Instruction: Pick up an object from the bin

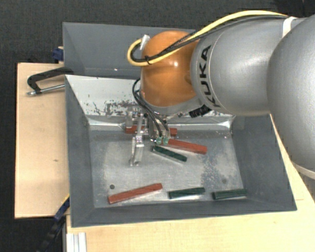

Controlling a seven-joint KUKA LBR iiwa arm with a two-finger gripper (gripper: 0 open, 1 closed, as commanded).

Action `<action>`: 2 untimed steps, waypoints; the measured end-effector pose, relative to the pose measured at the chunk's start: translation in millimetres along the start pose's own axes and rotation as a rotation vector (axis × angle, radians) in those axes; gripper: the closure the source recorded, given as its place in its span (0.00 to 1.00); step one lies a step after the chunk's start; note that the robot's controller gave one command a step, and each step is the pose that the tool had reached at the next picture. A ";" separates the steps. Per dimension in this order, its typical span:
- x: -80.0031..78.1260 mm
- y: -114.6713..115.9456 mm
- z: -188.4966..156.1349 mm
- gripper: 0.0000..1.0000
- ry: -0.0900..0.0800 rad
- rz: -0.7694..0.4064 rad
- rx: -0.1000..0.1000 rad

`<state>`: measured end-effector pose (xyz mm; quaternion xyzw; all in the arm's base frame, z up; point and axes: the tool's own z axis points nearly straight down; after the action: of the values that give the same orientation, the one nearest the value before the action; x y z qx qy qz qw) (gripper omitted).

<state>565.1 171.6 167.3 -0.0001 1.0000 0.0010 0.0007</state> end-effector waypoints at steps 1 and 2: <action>28.0 -10.4 41.3 0.00 -0.004 -0.306 0.000; 49.6 -27.7 47.1 0.00 0.004 -0.455 0.000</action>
Offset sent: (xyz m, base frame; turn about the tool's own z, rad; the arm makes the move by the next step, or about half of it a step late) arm -0.0543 -0.0341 -0.0379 -0.4238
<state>515.6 144.0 120.2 -0.2256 0.9742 0.0006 -0.0011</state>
